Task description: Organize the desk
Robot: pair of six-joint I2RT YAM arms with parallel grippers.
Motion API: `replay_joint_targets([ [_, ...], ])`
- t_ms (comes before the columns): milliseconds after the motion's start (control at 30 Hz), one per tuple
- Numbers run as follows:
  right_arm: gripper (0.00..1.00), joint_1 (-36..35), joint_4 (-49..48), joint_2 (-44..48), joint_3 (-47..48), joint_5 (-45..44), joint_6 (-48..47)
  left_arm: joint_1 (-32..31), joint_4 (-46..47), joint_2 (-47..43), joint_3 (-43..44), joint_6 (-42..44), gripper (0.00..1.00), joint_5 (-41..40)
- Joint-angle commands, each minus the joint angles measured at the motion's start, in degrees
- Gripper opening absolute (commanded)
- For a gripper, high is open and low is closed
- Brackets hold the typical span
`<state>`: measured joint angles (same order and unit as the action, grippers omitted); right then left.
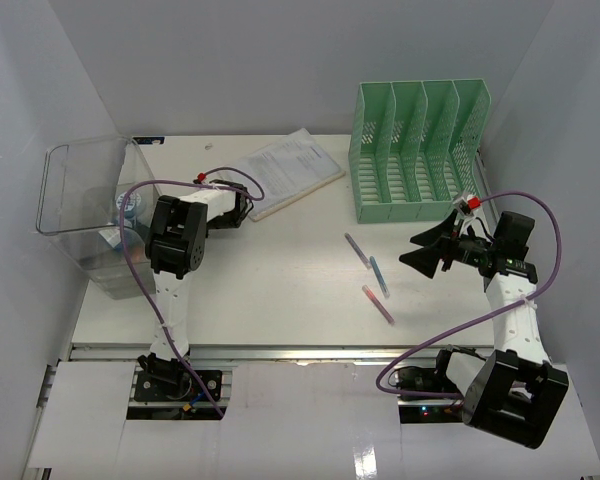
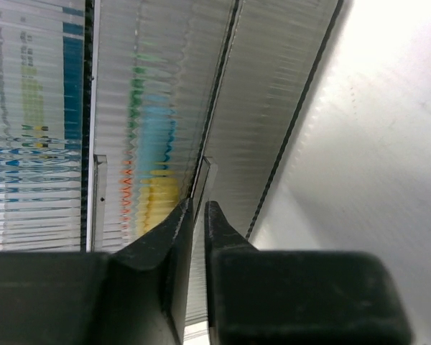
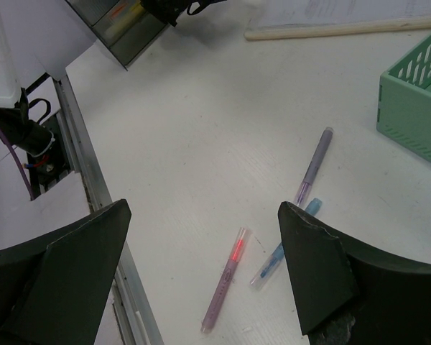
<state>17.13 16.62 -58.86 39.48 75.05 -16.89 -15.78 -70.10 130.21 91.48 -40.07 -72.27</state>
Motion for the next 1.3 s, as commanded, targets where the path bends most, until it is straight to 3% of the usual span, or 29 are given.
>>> replay_joint_targets([
  [0, 0.9, 0.4, 0.3, 1.2, 0.1, 2.4, 0.3, 0.8, -2.6, 0.5, 0.3, -4.3, 0.14, 3.7],
  [200, 0.9, 0.6, 0.3, 1.6, 0.2, 2.6, 0.5, 0.5, -1.4, -1.4, 1.2, -2.1, 0.0, 7.1],
  [400, 0.9, 0.8, 0.3, 1.8, 0.2, 2.7, 0.6, -3.4, 4.1, -5.9, 0.4, 2.7, 0.0, 11.2],
  [700, 0.9, 1.2, 0.3, 2.1, 0.1, 2.9, 0.6, -9.4, 4.2, -9.7, -0.2, 0.7, 0.0, 15.1],
  [900, 0.9, 1.2, 0.3, 1.9, 0.1, 2.8, 0.5, -10.1, 4.6, -11.4, -0.8, 0.1, 0.0, 17.6],
  [967, 0.9, 1.2, 0.3, 2.0, 0.0, 2.8, 0.5, -10.1, 4.8, -11.8, -0.7, 0.5, 0.05, 18.7],
  [1100, 0.9, 1.2, 0.5, 2.0, 0.0, 2.2, -0.1, -10.2, 6.8, -13.7, 0.6, 3.2, 0.4, 25.0],
  [1267, 0.9, 1.2, 4.6, 2.7, 0.9, -0.2, -5.4, -11.2, 14.6, -21.6, 1.2, 11.5, 0.69, 42.3],
])
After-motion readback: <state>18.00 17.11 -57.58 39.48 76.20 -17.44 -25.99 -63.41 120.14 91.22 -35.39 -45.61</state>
